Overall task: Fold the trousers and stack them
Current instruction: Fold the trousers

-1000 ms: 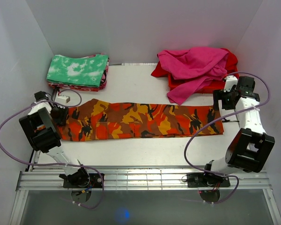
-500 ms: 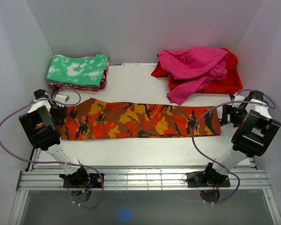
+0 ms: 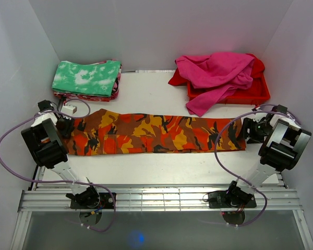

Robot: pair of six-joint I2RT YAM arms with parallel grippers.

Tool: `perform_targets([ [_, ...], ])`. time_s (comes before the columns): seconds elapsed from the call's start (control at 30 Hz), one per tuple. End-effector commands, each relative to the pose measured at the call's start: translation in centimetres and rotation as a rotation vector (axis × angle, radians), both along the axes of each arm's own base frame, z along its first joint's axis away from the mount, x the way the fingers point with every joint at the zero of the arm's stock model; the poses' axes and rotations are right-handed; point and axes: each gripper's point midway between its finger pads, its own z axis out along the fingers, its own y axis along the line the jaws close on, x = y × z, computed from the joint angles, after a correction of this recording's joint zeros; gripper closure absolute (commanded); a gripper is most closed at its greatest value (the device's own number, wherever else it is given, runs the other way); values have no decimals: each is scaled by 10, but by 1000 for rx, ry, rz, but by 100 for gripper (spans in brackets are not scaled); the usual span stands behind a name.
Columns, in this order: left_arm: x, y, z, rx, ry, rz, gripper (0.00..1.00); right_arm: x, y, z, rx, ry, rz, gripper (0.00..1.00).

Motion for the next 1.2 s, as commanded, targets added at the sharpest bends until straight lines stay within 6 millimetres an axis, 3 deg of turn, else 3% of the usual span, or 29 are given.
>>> perform_targets([
  [0.0,-25,-10,-13,-42,76,17,46,-8,33,-23,93,64,23,30],
  [0.03,-24,-10,-12,-42,72,18,46,-8,36,-24,97,65,25,34],
  [0.13,-22,-11,-8,-50,66,24,45,-7,41,-19,95,54,49,55],
  [0.17,-22,-11,-7,-52,61,22,46,-5,39,-13,82,40,53,67],
  [0.23,-22,-13,-6,-58,56,20,45,-1,28,-2,38,11,53,79],
  [0.27,-22,-14,-4,-60,49,18,46,0,24,8,15,-11,62,92],
  [0.37,-23,-25,-2,-107,35,-4,44,2,3,33,-56,-62,53,92],
  [0.57,-23,-47,16,-183,-19,-49,39,-3,-68,75,-221,-137,6,92],
  [0.7,-17,-65,51,-216,-104,-102,26,-12,-108,91,-265,-135,-28,92],
  [0.77,-11,-75,75,-230,-167,-132,23,-11,-111,98,-262,-140,-12,92],
  [0.8,-12,-84,81,-245,-170,-148,6,-7,-105,101,-234,-161,-1,92],
  [0.83,-12,-89,89,-249,-191,-164,2,-7,-96,103,-199,-161,-10,92],
  [0.97,-20,-116,85,-279,-166,-202,2,9,-37,115,-64,-218,58,92],
  [1.0,-27,-126,74,-300,-133,-210,2,14,-8,115,-11,-235,113,92],
  [1.07,-37,-134,60,-323,-90,-206,2,20,24,128,28,-279,156,92],
  [1.17,-55,-145,37,-363,-26,-180,2,26,98,143,108,-331,319,92],
])
